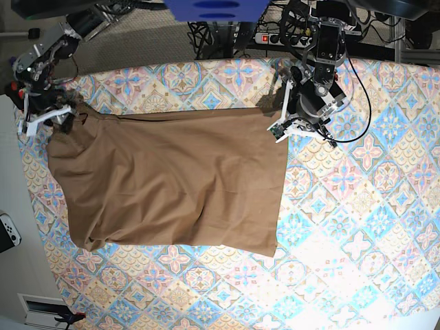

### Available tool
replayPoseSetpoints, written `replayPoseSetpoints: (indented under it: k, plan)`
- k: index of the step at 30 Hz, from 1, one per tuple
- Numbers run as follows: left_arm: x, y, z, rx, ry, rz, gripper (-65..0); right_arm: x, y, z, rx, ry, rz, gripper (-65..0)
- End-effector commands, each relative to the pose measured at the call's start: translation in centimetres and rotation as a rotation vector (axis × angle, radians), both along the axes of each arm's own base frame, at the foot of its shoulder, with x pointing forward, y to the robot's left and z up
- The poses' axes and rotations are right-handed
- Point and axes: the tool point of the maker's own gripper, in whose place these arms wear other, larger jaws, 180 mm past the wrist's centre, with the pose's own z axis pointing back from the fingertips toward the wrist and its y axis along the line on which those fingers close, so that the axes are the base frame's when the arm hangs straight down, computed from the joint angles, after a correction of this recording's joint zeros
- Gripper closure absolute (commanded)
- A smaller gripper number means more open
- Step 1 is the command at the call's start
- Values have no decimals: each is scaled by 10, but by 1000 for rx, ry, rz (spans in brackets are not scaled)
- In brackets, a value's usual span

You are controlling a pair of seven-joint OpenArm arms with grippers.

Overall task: Layout the t-shirt on the table in an organized manner, then fold the t-shirt properly
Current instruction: 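Drag the flattened shirt with both grippers toward the robot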

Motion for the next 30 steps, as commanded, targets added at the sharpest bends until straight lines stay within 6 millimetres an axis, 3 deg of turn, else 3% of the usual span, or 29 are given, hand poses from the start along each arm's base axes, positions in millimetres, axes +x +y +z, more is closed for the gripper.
replayPoseSetpoints:
  k: [1,4,5,12,18,24,30]
  plan:
    - [6,2,7,2,-28,3,-71,12,-7,18,-28,-68,1,-227]
    - [6,2,7,2,-28,3,-71,12,-7,18,-28,-68,1,-36]
    - [6,2,7,2,-28,3,-71,12,-7,18,-28,-69,1,0]
    - [6,2,7,2,-28,3,-71,11,-8,20,-32,-73,-5,0]
    - [6,2,7,2,-28,3,-71,-35,-67,41,-39,-164,-275,0]
    - [6,2,7,2,-28,3,-68,-38,-36,22,83,-213,-312,0]
    - [5,0,7,-7,-27,2,-65,-36,-31,19,95,-206,-307,0]
